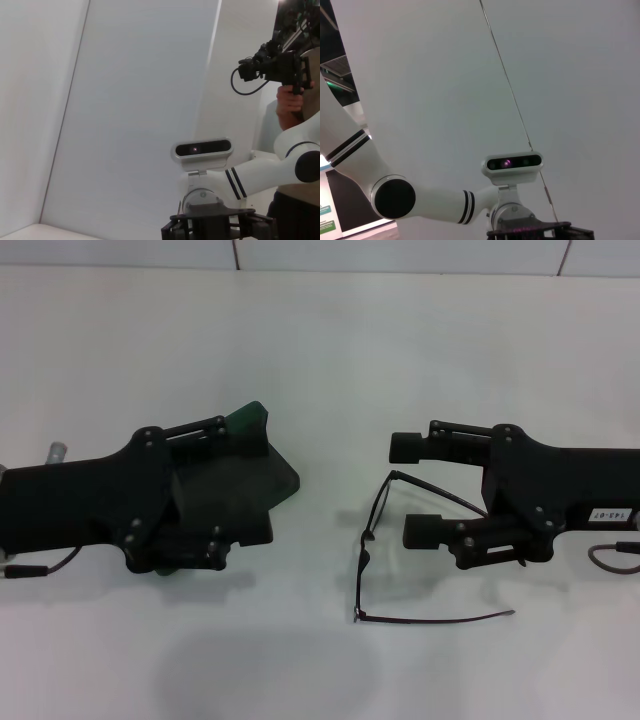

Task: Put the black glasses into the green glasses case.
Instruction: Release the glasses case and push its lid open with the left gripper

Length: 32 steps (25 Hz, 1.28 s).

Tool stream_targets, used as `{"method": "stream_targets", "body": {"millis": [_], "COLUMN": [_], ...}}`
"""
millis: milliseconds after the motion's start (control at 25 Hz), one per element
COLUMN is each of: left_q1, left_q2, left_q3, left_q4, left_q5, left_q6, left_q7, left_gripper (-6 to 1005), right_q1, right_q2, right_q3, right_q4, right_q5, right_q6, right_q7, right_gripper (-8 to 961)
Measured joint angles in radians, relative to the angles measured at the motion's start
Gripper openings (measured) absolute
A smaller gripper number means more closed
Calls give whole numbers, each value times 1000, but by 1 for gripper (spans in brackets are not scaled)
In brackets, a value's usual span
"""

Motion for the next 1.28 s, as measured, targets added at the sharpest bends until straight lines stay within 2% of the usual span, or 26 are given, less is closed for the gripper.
{"method": "stream_targets", "body": {"millis": [600,720,840,920,1000,1040,1080,1160,1200,1240,1280], "left_q1": [-1,-6,-4,8,27,32,37,30,10,1,-31], "left_q2": [-8,-7,-26,-59,-99,-110,-117,-115,-111,-110,-109], "left_q3": [0,-15,-62,-96,-99,-87,-52,25,70,85,117], "left_q4": [3,55,234,427,682,767,880,1004,1054,1068,1078], "left_q5": [2,-20,-19,29,164,226,324,491,607,648,754], "left_q6": [1,2,-43,-132,-249,-279,-321,-368,-385,-390,-394], "left_q7": [-3,-53,-224,-362,-487,-524,-589,-712,-808,-841,-912], "left_gripper": [842,836,829,825,820,818,816,811,809,807,806], "right_q1": [-7,-11,-30,-49,-75,-93,-113,-147,-164,-184,-194], "right_q2": [0,-2,-8,-14,-22,-26,-28,-29,-27,-25,-24], "right_q3": [0,4,26,48,76,95,115,153,171,189,199], "right_q4": [0,2,10,10,11,11,12,12,12,12,12], "right_q5": [-1,-1,-4,-12,-21,-23,-24,-24,-25,-25,-25], "right_q6": [-3,2,29,52,60,60,57,54,54,54,54], "right_q7": [0,-7,-26,-30,-30,-30,-30,-30,-31,-32,-33], "right_gripper": [874,874,874,874,874,874,874,874,874,874,874]}}
